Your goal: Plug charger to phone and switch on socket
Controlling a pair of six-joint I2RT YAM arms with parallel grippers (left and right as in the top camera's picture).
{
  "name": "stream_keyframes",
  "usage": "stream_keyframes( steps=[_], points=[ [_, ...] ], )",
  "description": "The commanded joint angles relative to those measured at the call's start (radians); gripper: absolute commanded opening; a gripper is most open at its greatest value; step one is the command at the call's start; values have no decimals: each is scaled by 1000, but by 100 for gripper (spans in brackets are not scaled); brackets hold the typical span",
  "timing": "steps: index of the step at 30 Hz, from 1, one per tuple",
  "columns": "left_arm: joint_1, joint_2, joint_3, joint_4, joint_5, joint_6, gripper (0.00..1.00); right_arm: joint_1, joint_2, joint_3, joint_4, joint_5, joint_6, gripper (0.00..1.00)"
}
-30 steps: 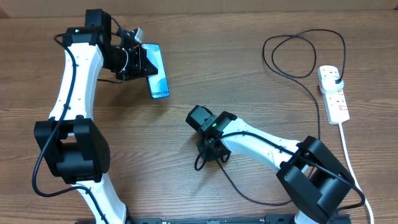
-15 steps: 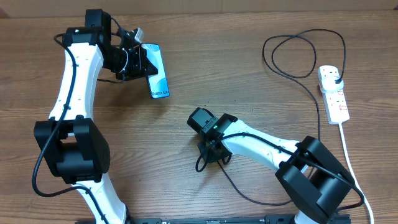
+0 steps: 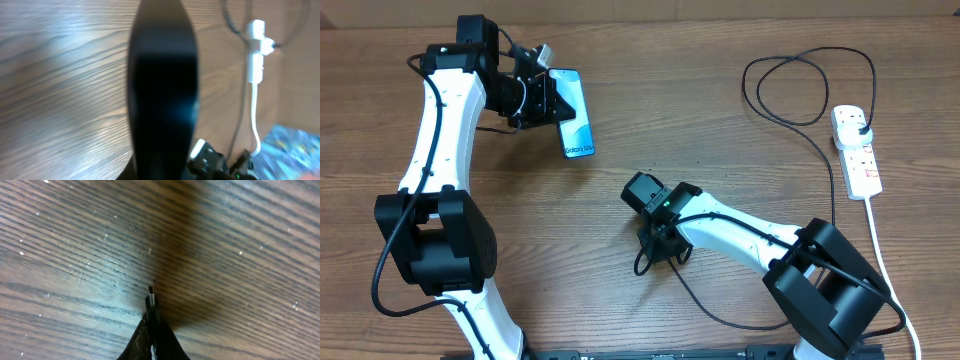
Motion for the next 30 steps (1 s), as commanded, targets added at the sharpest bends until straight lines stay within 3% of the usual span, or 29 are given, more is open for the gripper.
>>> stream_keyframes(
  steps=[1,6,14,19,30],
  points=[
    [-5,-12,13,0,268,160,4,-43,0,79,-8,-83,-9,4],
    [-3,-12,13,-3,538,303,4,-134,-74,198,-48,-364,-156,4],
    [-2,-12,13,22,840,331,4,-355,-205,214,4,-796,-290,4],
    [-5,-12,13,38,840,278,4,-455,-205,214,78,-1103,-338,4],
    [-33,-12,13,38,840,275,4,-453,-205,213,146,-1172,-326,4]
  ],
)
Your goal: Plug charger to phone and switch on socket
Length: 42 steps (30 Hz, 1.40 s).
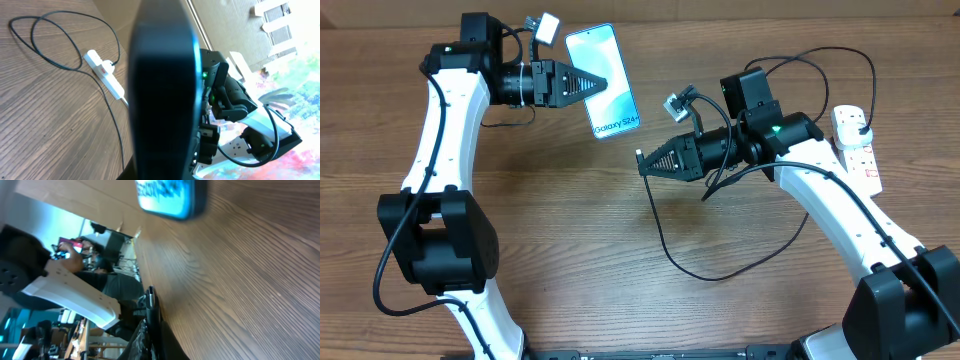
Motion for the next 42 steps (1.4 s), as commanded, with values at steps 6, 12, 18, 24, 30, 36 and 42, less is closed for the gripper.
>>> stream_keyframes(
  steps=[6,12,18,24,30,36,42],
  points=[
    [-27,-12,13,2,71,-23,4,3,-7,19,29,-63,-5,4],
    [-27,-12,13,-1,71,-41,4,3,21,19,37,-64,17,4],
    [-28,-13,13,-1,71,-41,4,3,35,19,77,-112,26,4],
    [-42,-13,13,-1,71,-41,4,3,35,19,128,-116,75,4],
    [-46,-13,13,-1,71,-61,4,3,36,19,119,-79,79,4],
    [-46,-13,13,-2,71,-81,4,3,36,19,122,-78,91,4],
    [-46,-13,13,-9,71,-99,4,3,36,19,121,-79,95,4]
  ],
)
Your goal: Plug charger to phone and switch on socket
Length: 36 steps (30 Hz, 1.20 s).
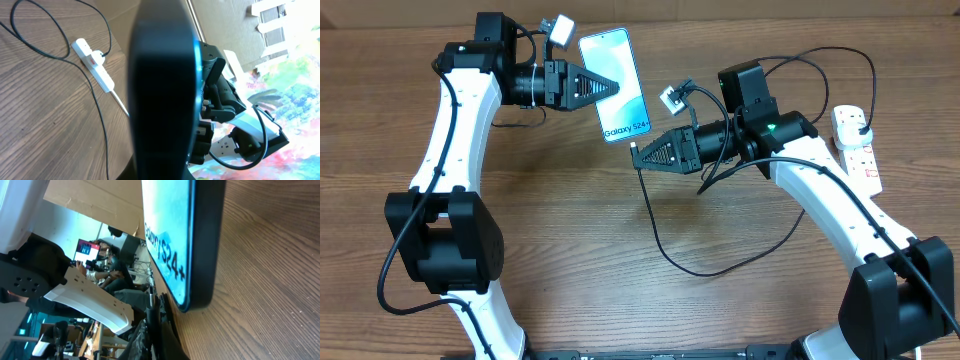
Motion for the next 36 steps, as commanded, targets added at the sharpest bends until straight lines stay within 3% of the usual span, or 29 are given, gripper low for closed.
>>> stream_keyframes(
  steps=[1,36],
  points=[
    [-7,-13,13,-4,64,-31,4,4,5,19,1,2,5,4],
    [-14,-13,13,12,64,-34,4,3,5,19,8,-14,52,4]
  ],
)
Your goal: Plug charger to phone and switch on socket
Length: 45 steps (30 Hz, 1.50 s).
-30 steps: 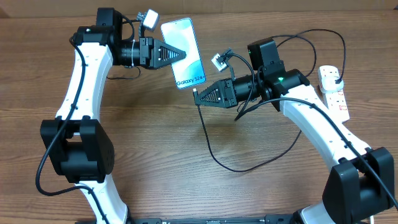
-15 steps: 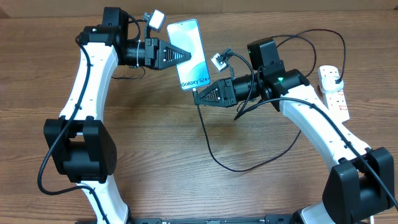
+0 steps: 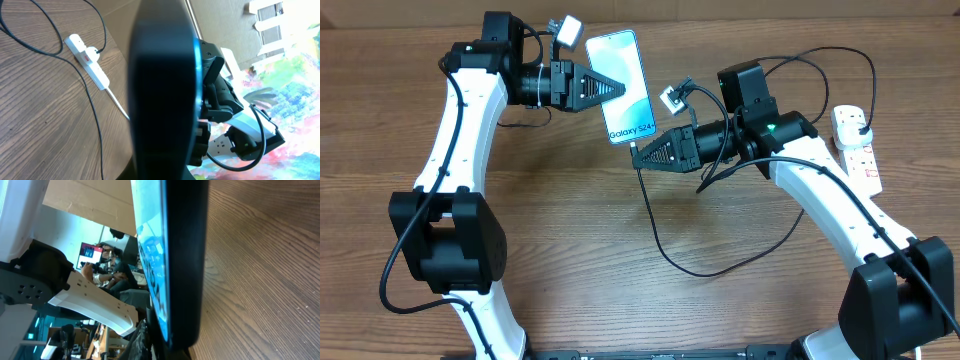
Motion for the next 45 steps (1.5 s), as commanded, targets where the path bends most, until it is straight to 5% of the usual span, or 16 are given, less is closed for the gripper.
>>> stream_keyframes(
  steps=[1,45],
  points=[
    [9,-13,13,1,56,-8,4,2,5,19,3,-13,2,4],
    [8,-13,13,5,56,-26,4,-13,5,19,5,-9,10,4]
  ],
)
